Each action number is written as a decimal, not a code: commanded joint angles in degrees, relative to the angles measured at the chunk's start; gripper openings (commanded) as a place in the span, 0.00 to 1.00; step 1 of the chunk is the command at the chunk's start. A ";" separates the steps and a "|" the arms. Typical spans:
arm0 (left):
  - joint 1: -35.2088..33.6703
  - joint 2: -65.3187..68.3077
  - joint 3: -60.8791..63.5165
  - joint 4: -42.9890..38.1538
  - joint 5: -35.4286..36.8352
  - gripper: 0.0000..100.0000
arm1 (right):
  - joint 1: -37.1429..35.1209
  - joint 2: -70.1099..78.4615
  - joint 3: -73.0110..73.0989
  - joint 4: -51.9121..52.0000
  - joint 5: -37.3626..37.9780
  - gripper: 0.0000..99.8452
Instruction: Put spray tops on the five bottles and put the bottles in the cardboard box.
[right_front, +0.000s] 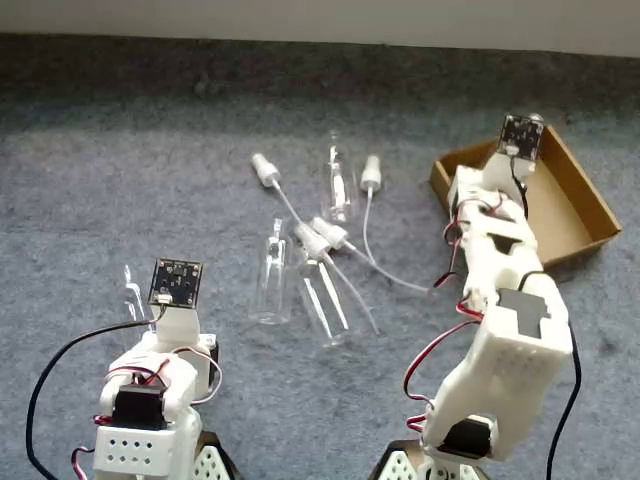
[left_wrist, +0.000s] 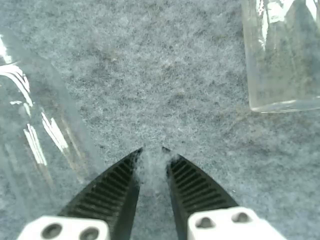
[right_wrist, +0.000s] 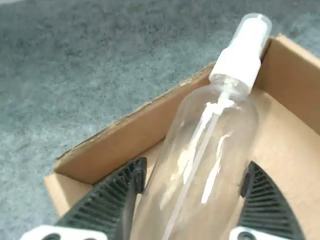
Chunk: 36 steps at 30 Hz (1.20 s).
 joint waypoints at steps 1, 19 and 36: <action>0.48 -0.40 1.27 0.09 -0.53 0.01 | -0.22 -3.21 -11.38 14.11 0.09 0.27; 0.40 -0.40 1.27 0.18 -0.53 0.01 | -1.10 -2.86 -42.51 51.91 -12.13 0.27; 0.40 -0.40 1.27 0.18 -0.53 0.01 | 0.48 1.10 -48.48 54.73 -24.18 0.27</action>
